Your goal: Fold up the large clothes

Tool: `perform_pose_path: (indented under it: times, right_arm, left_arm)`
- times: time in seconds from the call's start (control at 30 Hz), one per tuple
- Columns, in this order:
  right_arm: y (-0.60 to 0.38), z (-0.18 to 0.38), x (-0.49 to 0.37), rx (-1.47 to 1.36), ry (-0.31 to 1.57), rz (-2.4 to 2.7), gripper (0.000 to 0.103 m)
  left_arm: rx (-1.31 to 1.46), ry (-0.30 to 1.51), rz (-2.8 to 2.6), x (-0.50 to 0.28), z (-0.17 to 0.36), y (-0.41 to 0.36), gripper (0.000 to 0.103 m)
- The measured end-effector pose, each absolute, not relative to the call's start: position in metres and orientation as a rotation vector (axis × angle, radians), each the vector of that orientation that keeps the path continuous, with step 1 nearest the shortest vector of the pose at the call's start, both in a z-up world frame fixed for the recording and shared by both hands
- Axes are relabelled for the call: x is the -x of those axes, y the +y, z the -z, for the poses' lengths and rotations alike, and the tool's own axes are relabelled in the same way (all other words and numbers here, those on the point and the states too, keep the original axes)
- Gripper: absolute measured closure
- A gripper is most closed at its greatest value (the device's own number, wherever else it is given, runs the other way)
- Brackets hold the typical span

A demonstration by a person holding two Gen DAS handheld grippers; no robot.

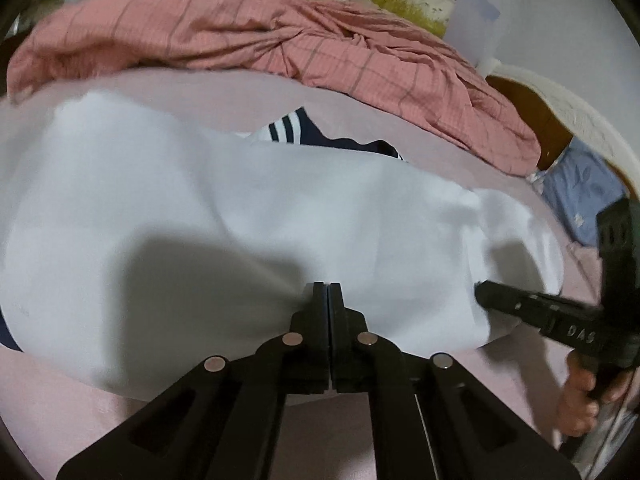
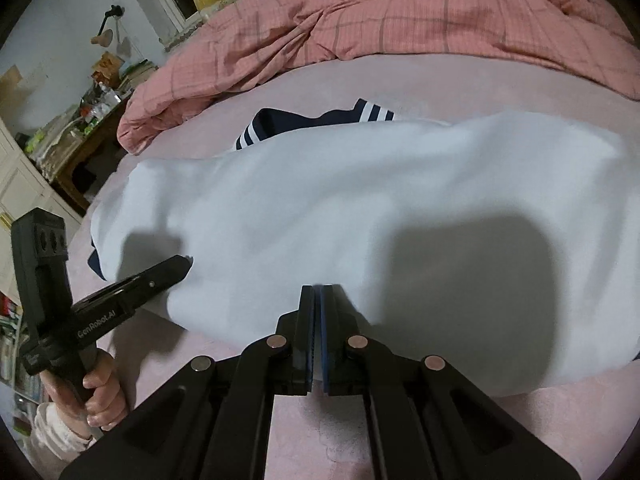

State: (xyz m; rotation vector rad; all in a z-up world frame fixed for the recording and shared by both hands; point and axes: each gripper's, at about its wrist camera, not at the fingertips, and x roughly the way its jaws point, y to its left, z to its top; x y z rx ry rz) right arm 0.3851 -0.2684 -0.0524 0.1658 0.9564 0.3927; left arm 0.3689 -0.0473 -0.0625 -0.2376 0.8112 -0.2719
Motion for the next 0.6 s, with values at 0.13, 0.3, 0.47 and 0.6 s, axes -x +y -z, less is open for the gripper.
perform_pose_path:
  times: [0.13, 0.3, 0.47, 0.6]
  right_arm:
    - [-0.261, 0.027, -0.383, -0.145, 0.933, -0.312, 0.102]
    - [-0.242, 0.04, -0.411, -0.117, 1.082, -0.28, 0.102]
    - [-0.246, 0.047, -0.445, -0.171, 1.062, -0.203, 0.103]
    - [-0.249, 0.055, -0.494, -0.197, 1.063, -0.137, 0.103]
  left_arm:
    - [0.306, 0.807, 0.295, -0.377, 0.066, -0.037, 0.1]
    - [0.297, 0.799, 0.289, -0.379, 0.065, -0.037, 0.1]
    - [0.318, 0.803, 0.3, -0.378, 0.066, -0.033, 0.1]
    - [0.306, 0.793, 0.296, -0.376, 0.066, -0.034, 0.1]
